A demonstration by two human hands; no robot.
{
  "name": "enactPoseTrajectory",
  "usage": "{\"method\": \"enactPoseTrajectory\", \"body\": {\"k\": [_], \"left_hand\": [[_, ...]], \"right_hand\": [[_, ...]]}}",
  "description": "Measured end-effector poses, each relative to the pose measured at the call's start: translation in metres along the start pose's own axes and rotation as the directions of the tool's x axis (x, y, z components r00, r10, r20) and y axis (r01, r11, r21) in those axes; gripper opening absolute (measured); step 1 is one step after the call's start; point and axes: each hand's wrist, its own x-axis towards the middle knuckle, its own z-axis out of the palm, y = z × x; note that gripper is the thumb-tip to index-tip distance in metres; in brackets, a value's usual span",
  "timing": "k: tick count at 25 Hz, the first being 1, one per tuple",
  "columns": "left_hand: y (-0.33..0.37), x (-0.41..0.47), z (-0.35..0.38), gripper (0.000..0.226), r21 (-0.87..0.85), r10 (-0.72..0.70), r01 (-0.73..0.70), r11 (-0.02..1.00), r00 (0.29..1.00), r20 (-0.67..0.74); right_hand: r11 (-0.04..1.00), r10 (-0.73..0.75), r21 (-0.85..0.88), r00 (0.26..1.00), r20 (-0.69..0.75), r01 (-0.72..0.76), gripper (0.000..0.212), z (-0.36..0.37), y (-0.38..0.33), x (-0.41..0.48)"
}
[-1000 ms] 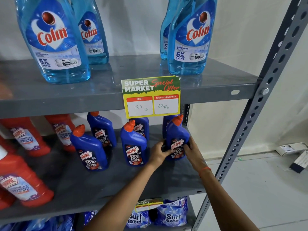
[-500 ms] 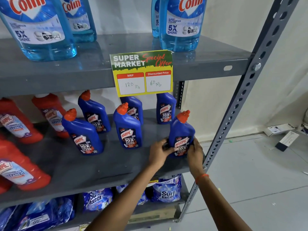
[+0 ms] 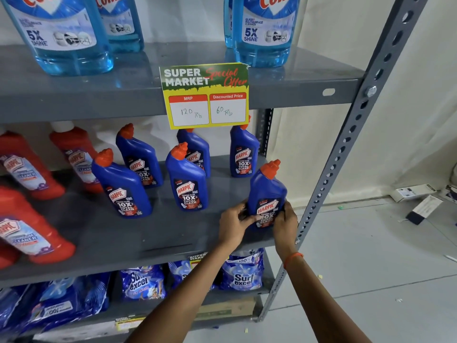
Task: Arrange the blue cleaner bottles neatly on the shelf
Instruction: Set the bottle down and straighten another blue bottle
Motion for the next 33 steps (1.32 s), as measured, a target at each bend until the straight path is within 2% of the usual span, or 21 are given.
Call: {"method": "enactPoseTrajectory", "body": {"k": [9,12,14,17,20,22,23,25,27,29,31,33], "left_hand": [[0.005,-0.007,0.000,0.043,0.014,0.011,-0.012,1.000,1.000,0.024],[0.006,-0.013,-0.004,0.057,-0.036,0.016,-0.014,0.999,0.998,0.053],[0.006,-0.015,-0.012,0.065,-0.076,0.010,-0.007,0.997,0.999,0.037],[0.008,-0.022,-0.038,0.056,-0.084,0.058,-0.061,0.995,0.998,-0.037],[0.007,-0.031,-0.072,0.044,-0.095,0.137,-0.157,0.983,0.973,-0.188],[-0.007,-0.030,-0.091,0.046,-0.088,0.169,-0.214,0.973,0.917,-0.362],[-0.017,-0.028,-0.101,0.053,-0.038,0.159,-0.195,0.980,0.886,-0.436],[-0.037,-0.020,-0.122,0.070,0.038,0.089,-0.080,0.996,0.859,-0.505],[-0.058,-0.005,-0.139,0.079,0.073,0.016,0.017,0.997,0.901,-0.433],[-0.073,0.012,-0.152,0.076,0.115,-0.059,0.095,0.989,0.957,-0.284],[-0.075,0.029,-0.163,0.067,0.109,-0.137,0.147,0.983,0.986,-0.091],[-0.066,0.039,-0.170,0.052,0.049,-0.212,0.209,0.977,0.975,0.060]], "right_hand": [[1.000,0.018,0.004,1.000,-0.014,-0.018,0.029,-0.005,-0.009,-0.010],[0.999,0.015,0.034,0.995,-0.096,-0.011,0.039,0.001,-0.014,-0.018],[0.991,0.013,0.131,0.991,-0.133,0.005,0.050,0.006,-0.023,-0.027],[0.973,-0.074,0.201,0.976,-0.205,0.116,0.058,0.020,-0.045,-0.054],[0.916,-0.378,0.018,0.875,-0.302,0.401,0.057,0.044,-0.068,-0.087],[0.837,-0.543,-0.061,0.811,-0.219,0.544,0.061,0.066,-0.071,-0.105],[0.813,-0.580,-0.055,0.799,-0.160,0.579,0.063,0.079,-0.070,-0.113],[0.838,-0.546,0.004,0.837,-0.021,0.546,0.062,0.104,-0.065,-0.120],[0.920,-0.391,0.007,0.914,0.108,0.393,0.058,0.128,-0.053,-0.110],[0.973,-0.188,-0.091,0.953,0.239,0.215,0.055,0.145,-0.037,-0.085],[0.975,-0.085,-0.165,0.934,0.347,0.150,0.054,0.153,-0.030,-0.065],[0.975,-0.060,-0.174,0.913,0.404,0.142,0.049,0.155,-0.029,-0.053]]}}
